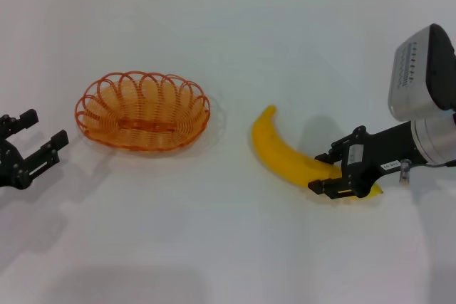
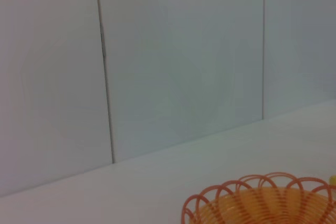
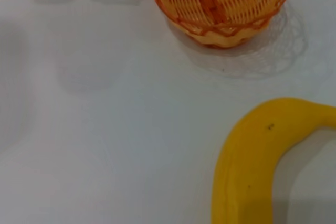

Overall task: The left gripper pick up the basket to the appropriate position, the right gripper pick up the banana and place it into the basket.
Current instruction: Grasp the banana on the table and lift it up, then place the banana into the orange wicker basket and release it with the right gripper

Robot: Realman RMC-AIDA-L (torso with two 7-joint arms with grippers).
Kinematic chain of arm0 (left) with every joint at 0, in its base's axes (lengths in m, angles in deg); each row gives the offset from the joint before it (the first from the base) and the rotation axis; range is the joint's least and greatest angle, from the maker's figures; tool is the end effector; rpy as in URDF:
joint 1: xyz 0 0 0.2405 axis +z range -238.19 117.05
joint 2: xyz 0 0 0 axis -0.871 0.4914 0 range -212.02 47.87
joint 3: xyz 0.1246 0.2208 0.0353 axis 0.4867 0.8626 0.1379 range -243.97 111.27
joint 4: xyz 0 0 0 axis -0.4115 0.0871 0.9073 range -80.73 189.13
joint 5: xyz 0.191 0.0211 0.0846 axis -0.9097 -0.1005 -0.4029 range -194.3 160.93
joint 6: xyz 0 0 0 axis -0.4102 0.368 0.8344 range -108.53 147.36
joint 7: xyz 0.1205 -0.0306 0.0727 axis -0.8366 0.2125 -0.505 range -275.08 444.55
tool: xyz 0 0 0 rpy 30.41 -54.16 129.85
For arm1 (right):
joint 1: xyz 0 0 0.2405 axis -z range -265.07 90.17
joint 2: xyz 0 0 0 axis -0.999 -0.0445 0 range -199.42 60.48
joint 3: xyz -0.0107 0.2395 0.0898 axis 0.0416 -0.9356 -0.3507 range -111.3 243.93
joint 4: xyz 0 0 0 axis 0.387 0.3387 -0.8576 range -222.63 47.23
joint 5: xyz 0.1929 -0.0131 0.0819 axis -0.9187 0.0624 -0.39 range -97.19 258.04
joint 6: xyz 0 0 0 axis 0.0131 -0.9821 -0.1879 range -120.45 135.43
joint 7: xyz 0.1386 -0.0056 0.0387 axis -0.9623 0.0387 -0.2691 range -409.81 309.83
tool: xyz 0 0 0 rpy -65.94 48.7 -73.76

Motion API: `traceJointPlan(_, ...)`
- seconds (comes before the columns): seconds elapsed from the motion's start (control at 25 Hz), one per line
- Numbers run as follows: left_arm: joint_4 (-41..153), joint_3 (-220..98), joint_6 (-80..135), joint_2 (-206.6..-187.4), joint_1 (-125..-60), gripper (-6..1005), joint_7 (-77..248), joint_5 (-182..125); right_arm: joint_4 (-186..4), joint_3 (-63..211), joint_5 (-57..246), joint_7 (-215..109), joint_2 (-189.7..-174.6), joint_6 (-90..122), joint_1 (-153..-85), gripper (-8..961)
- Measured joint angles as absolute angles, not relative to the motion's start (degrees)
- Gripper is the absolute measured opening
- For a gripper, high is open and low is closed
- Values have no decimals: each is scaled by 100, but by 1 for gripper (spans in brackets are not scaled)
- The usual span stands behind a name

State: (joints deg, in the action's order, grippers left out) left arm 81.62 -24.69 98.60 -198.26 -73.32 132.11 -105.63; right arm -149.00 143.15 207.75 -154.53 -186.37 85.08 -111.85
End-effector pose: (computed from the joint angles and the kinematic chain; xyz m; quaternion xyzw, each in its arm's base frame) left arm -0.3628 0.2664 0.0256 -0.8701 -0.1905 -0.2480 0.3809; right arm 0.2547 0.3257 -0.0240 -0.9781 0.1762 -0.0603 0.0927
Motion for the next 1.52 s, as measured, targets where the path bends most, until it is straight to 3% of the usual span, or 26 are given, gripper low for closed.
traceJointPlan(0.84, 8161, -2469, 9851, -19846, -7375, 652, 13211, -10570, -15405, 14496, 18954, -14443, -18651, 8357, -11433, 481)
traceJointPlan(1.52, 8161, -2434, 9852, -19849, -7476, 652, 13179, -10606, -14639, 18027, 18073, -14352, -18691, 4160, -12300, 485)
